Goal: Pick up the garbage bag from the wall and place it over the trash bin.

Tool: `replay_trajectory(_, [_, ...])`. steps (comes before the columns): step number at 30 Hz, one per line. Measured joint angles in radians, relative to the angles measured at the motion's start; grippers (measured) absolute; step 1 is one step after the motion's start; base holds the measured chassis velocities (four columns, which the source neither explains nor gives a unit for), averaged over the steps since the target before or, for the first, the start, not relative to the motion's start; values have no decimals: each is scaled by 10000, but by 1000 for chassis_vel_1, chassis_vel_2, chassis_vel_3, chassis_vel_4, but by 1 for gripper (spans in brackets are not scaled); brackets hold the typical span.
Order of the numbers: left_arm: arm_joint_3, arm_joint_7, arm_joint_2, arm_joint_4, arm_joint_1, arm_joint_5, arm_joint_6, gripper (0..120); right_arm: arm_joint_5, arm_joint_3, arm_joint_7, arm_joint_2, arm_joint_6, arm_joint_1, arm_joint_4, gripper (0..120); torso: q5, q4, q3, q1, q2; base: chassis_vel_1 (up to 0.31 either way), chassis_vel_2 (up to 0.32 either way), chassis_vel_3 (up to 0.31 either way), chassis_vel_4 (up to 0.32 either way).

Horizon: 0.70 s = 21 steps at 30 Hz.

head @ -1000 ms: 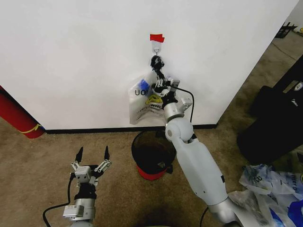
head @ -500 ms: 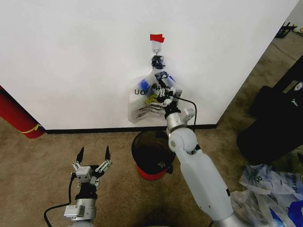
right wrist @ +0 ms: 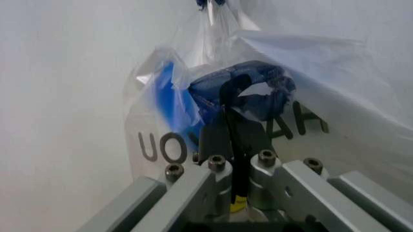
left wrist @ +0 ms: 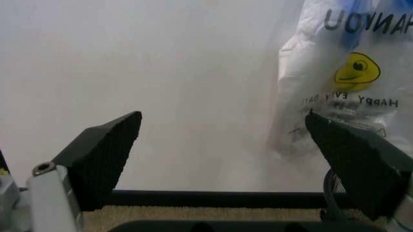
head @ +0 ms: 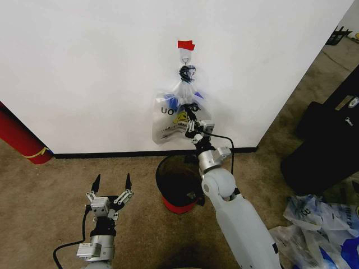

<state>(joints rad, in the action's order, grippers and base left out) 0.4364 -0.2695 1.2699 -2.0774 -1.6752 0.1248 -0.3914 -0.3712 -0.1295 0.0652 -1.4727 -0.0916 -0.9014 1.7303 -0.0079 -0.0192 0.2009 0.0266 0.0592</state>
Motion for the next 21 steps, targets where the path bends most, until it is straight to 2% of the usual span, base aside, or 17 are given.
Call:
replay_trajectory(14, [-44,7,-12,26,19,0,-22,100,823,-97,-295,317,-360,-1076,565,0,0,0,1,0,0,0,0,0,0])
replay_trajectory(21, [-70,16,-67,23,67,19,-23,100,1636,-354,-438,709,-787,-2092,1161,0,1,-1,0,0,0,0,0,0,0])
